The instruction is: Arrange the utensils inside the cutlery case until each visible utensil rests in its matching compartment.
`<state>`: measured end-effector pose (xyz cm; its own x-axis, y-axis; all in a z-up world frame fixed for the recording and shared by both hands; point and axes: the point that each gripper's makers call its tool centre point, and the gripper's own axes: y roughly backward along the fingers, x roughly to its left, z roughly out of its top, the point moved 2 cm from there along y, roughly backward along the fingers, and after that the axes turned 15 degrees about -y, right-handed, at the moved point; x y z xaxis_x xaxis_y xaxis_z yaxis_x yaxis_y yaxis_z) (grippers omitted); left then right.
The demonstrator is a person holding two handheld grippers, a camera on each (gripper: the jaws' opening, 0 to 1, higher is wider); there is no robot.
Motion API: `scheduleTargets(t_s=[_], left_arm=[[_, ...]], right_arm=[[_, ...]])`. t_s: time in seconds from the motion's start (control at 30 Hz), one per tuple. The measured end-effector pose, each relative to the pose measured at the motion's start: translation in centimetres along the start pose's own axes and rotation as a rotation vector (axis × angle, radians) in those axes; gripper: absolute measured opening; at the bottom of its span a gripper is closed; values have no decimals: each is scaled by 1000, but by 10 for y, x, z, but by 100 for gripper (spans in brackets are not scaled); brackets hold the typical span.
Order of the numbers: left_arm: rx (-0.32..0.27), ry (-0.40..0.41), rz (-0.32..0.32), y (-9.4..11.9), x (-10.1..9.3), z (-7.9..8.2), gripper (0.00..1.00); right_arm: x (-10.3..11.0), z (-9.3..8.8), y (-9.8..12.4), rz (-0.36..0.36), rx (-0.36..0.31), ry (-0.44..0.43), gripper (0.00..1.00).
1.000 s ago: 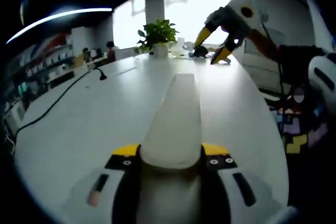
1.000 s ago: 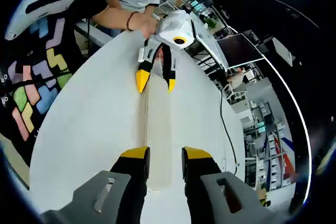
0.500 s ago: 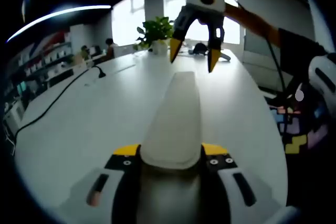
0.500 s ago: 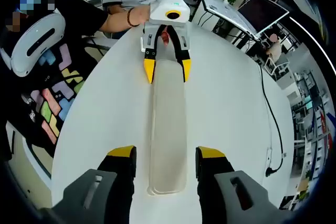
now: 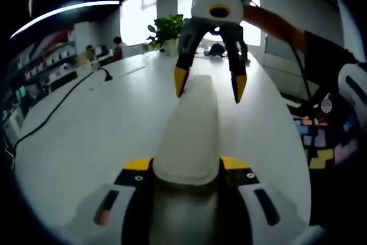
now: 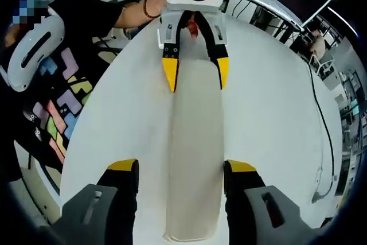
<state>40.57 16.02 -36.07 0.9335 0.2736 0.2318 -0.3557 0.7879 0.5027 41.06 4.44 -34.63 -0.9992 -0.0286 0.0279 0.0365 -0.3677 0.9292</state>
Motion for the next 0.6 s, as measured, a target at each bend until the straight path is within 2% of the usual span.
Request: scheduleTargets(t_s=[0.13,0.2,0.37,0.6], left_arm=[[13,-6,-17,0,0,0,46],[19,-6,-27,-1,0,0,46],[47,-18,-52,-4,2,1,46],[108,-60,-132,-10,6,4,47]], right_arm=[[-6,-5,-5,-23,23,3,60],[-7,-5,-7,-15,15,-6,56],[-9,-4,-10,-10,12,-8,53],[-8,-8,-11,-13,-2,-30,51]])
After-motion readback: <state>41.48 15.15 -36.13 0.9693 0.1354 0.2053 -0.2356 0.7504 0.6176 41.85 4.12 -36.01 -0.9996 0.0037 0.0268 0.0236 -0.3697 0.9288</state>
